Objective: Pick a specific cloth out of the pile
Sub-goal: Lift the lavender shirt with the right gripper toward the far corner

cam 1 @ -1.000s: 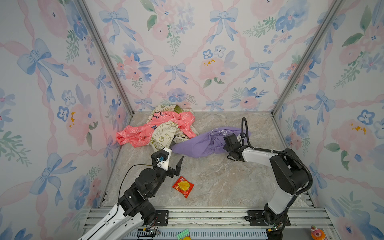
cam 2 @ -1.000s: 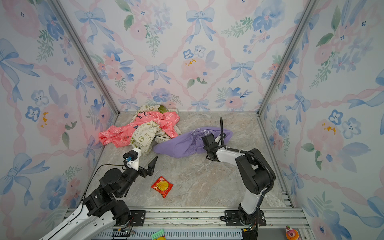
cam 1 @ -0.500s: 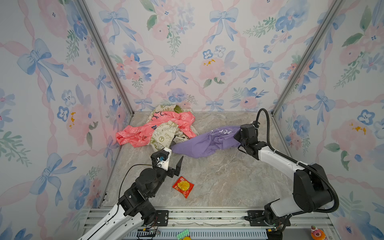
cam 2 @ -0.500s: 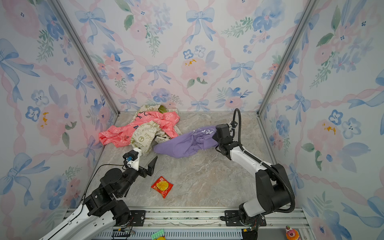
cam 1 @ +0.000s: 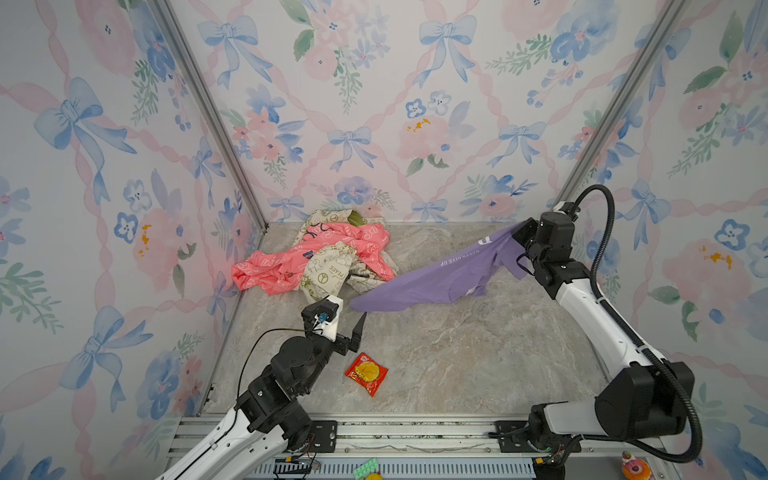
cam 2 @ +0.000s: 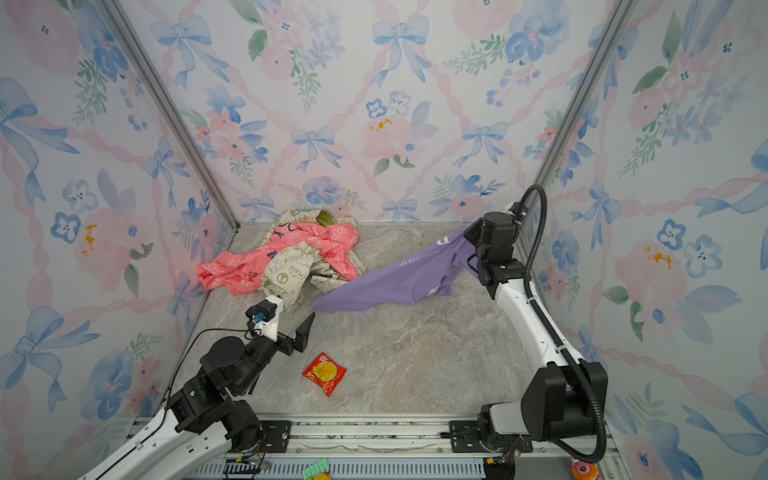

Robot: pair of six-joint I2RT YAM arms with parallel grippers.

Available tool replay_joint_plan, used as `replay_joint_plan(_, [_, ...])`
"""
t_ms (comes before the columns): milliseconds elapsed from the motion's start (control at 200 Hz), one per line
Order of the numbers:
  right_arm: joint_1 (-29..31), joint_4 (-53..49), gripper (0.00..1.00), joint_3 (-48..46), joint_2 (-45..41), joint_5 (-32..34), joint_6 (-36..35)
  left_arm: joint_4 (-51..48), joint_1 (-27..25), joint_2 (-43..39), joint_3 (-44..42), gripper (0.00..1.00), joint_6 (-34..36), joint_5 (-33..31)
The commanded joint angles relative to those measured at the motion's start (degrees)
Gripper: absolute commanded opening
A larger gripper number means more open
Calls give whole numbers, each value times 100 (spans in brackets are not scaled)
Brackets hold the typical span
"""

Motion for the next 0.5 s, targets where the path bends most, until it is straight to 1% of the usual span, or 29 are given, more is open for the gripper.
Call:
replay_joint_plan(0, [-222,31,0,533,-55,8,-153,-24,39,-15,-84,98,119,-115])
replay_joint_plan(120, [-373,16,0,987,53,30,-160,-29,48,19,-84,98,122,-114])
replay_joint_plan(295, [-393,-47,0,1577,257,21,-191,-30,57,64,-76,98,131,-81])
replay_joint_plan(475, [-267,-62,0,1961,675,-334,-192,-24,91,132,-69,98,148,29])
replay_joint_plan(495, [-239,-77,0,2007,732,-366,-367,-24,92,141,-73,98,146,27])
